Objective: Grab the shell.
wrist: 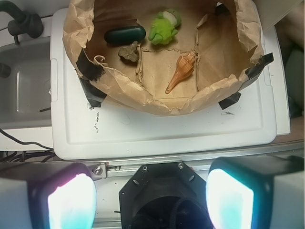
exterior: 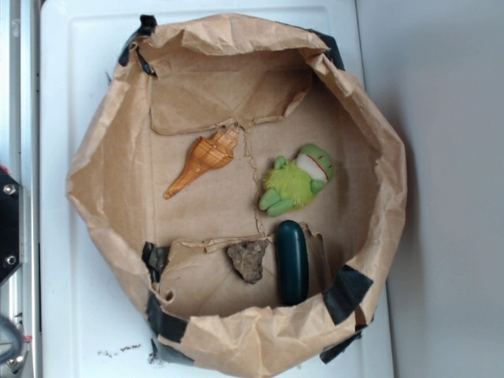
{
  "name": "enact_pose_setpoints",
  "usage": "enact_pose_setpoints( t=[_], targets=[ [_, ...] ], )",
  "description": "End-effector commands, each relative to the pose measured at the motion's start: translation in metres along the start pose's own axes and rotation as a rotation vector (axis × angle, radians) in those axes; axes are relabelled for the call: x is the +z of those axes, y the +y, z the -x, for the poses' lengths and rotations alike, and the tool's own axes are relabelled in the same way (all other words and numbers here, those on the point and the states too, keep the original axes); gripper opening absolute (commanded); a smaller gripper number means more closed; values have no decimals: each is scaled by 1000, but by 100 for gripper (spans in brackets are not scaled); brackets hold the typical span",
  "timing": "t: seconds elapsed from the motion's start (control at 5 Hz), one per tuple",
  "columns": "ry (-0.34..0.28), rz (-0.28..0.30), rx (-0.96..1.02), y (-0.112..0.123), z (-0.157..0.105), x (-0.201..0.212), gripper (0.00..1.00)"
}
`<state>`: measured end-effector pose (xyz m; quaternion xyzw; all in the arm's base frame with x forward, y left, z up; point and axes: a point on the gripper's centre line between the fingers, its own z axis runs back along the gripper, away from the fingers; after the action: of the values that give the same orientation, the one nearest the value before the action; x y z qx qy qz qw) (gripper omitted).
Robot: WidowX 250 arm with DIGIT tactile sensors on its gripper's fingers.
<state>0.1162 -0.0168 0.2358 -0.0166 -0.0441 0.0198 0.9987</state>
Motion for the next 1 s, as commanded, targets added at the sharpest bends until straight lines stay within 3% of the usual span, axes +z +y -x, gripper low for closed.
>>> enact_pose_setpoints(
  t=[0.0, 0.2, 0.4, 0.6, 0.8],
  targets=[
    [0, 0, 0, 0, 0, 0, 100],
    [-16, 42, -33, -13, -48, -4, 100],
    [1, 42, -53, -10, -91, -21, 100],
    [32, -53, -79, 4, -130, -46, 100],
    [32, -53, -79, 4, -130, -46, 100]
  ],
)
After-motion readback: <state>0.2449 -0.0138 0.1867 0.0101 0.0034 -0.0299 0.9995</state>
